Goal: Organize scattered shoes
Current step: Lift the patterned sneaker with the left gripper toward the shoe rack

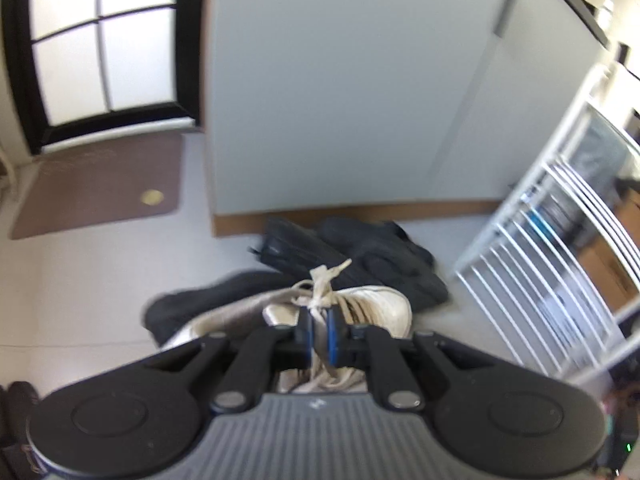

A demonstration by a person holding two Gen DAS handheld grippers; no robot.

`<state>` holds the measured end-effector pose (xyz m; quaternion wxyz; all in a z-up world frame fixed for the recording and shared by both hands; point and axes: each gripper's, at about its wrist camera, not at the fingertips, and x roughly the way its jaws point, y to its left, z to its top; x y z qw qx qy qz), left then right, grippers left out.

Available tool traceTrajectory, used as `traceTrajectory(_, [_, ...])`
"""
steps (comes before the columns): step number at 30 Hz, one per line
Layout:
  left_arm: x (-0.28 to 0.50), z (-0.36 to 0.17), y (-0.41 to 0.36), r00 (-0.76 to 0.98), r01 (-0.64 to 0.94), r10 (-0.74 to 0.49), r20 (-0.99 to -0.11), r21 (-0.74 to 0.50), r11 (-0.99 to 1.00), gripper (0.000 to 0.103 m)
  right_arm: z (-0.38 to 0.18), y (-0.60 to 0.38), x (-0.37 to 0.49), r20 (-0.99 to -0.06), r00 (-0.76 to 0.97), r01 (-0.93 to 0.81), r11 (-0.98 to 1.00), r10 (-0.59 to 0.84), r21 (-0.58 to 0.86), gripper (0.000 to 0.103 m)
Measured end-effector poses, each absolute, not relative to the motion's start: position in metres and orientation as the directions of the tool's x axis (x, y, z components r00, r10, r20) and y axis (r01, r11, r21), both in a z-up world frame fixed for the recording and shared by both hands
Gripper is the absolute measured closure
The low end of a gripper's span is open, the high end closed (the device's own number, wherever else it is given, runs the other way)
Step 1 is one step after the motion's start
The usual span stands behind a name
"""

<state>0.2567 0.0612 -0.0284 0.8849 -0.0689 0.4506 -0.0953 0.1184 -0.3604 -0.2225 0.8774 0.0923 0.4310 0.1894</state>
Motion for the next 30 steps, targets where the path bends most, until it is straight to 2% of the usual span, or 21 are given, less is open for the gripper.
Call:
traceTrajectory(10, [0.227,-0.089,0.003,0.436,0.215,-0.405,-0.803,-0.344,0.914,0.096,-0.233,-0.381,0.108,-0.743,0.552,-0.213,0.925,0.379,0.314,0.020])
traceTrajectory(15, [0.214,-0.116,-0.018,0.358,0.251,-0.506,-0.785,-0.441,0.862,0.096,-0.241,-0.387,0.105,-0.757,0.544,-0.196,0.932,0.362,0.305,0.020])
traceTrajectory(22, [0.208,-0.143,-0.041,0.328,0.266,-0.545,-0.772,-0.478,0.837,0.096,-0.249,-0.389,0.101,-0.769,0.528,-0.197,0.933,0.360,0.302,0.020])
traceTrajectory(30, [0.189,-0.188,-0.077,0.238,0.305,-0.552,-0.799,-0.478,0.824,0.096,-0.260,-0.384,0.099,-0.797,0.486,-0.208,0.933,0.358,0.292,0.020])
